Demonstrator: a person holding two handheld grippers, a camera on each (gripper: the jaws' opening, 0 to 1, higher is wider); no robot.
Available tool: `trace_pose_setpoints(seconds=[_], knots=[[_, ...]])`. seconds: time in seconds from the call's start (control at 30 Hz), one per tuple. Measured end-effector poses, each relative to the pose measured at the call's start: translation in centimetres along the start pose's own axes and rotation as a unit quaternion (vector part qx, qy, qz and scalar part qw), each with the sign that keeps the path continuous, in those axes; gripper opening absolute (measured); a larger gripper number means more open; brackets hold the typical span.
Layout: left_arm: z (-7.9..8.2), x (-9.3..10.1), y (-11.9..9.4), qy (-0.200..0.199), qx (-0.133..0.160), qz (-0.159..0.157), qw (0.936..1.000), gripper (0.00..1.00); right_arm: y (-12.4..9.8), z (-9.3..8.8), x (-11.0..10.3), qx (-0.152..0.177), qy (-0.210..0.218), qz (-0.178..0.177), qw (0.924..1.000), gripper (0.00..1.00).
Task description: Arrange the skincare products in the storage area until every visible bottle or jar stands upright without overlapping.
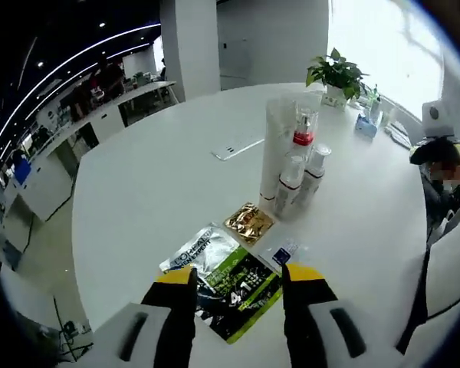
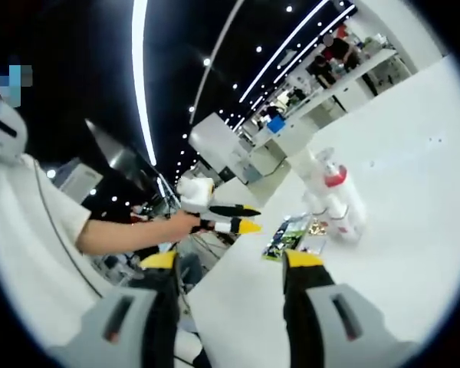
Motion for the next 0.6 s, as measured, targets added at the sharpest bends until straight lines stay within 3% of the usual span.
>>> trace_pose_setpoints(seconds=[0.03,0.1,0.3,0.37,0.5,0.6], knots=[[0.4,0.5,-0.9,-0.021,0.027,-0.002,0.9994,0.47,-0.1,0.0,-0.2,-0.001,-0.005,-0.002,1.0000,0.53],[0.7,1.0,-2.0,-0.046,0.054,-0.005,0.9975,0.50,-0.2,0.0,-0.3,-0.001,-0.007,-0.004,1.0000,0.54],[1.2,2.8,-5.1,-0.076,0.111,-0.005,0.9910,0.52,-0.1,0.5,-1.1,-0.005,-0.024,-0.006,0.9997,0.56],[1.1,4.0,-6.3,-0.113,0.147,-0.018,0.9825,0.52,-0.1,0.7,-1.5,-0.004,-0.031,-0.005,0.9995,0.56],[-0.3,5.5,-7.5,-0.107,0.146,-0.013,0.9834,0.52,-0.1,0.6,-2.0,-0.001,-0.040,-0.007,0.9992,0.57],[-1.0,6.2,-8.4,-0.119,0.155,-0.012,0.9806,0.53,-0.1,0.2,-2.3,-0.006,-0.051,-0.015,0.9986,0.57]])
Point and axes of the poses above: the point that each gripper's makers call its tool centre point, and the gripper's own axes: y roughly forward along the fingers, x roughly to its right, z roughly out of its top, the point moved 8 cm from there along -y, roughly backward along the fingers, and after that the axes turned 3 degrees about z, right-handed, at the moved point
